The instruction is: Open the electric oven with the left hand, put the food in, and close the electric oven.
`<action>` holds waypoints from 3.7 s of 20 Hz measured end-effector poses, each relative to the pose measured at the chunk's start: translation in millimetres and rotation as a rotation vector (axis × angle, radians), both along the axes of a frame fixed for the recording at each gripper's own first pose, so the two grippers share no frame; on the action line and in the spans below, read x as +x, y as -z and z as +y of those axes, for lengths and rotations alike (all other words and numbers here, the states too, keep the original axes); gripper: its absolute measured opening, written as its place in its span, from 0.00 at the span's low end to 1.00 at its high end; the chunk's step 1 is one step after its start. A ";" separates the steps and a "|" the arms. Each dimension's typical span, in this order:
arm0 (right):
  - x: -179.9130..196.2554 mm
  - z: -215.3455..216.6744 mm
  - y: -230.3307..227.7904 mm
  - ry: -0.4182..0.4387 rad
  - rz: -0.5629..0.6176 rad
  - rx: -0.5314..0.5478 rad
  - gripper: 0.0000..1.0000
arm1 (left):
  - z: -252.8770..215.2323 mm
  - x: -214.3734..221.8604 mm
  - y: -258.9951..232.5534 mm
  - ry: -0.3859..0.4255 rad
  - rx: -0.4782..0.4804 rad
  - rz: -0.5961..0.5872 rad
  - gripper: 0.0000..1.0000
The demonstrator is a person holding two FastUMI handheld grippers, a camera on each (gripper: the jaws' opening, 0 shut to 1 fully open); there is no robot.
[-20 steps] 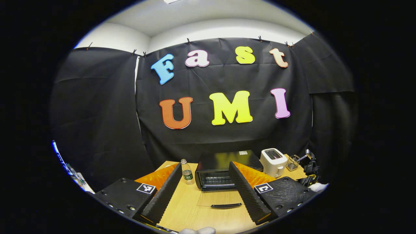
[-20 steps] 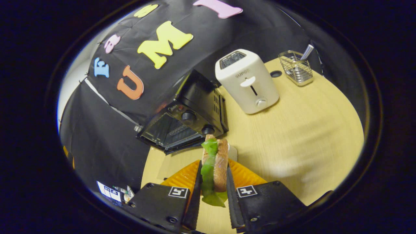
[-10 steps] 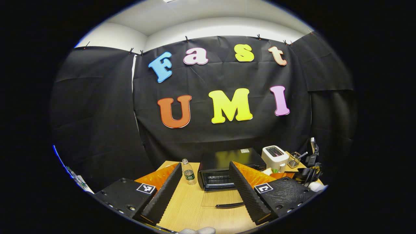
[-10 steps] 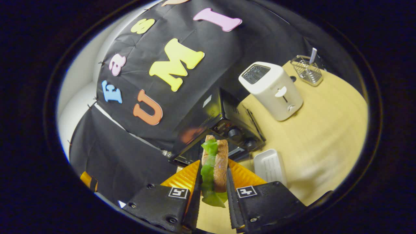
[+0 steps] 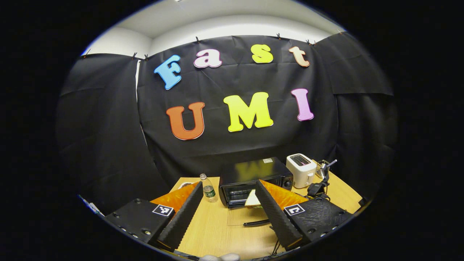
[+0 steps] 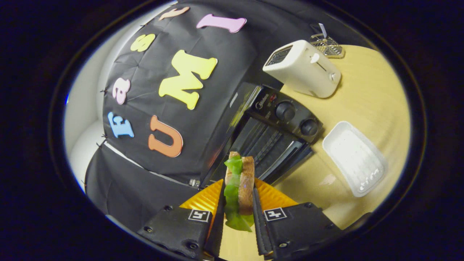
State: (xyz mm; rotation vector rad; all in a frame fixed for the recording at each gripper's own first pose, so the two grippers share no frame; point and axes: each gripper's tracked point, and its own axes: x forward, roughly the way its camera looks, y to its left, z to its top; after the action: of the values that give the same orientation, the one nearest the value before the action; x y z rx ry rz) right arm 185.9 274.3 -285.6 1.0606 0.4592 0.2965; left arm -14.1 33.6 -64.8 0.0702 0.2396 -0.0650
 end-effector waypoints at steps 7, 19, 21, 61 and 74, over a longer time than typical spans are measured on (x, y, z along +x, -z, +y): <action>51.2 47.9 41.0 0.098 0.085 0.039 0.41 | 24.0 -6.0 13.3 -0.014 0.035 0.028 0.96; 129.4 34.5 61.0 0.187 0.026 -0.211 0.49 | 40.5 0.1 36.9 -0.047 0.020 0.084 0.95; 130.8 22.4 68.4 0.180 0.019 -0.376 0.48 | 41.2 2.5 37.6 -0.047 0.020 0.081 0.95; -127.1 -275.7 -199.9 0.185 -0.310 -1.078 0.98 | -83.7 24.0 279.7 0.048 -0.089 0.365 0.96; -120.7 -289.7 -186.0 0.199 -0.224 -1.120 0.90 | -105.2 35.3 381.5 0.050 -0.095 0.568 0.96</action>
State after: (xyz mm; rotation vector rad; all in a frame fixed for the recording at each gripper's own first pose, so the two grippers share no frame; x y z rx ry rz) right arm 65.2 -15.4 -99.6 -0.0288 0.2414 -0.0452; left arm 21.2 -71.6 -446.2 -0.0388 0.8022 -0.1463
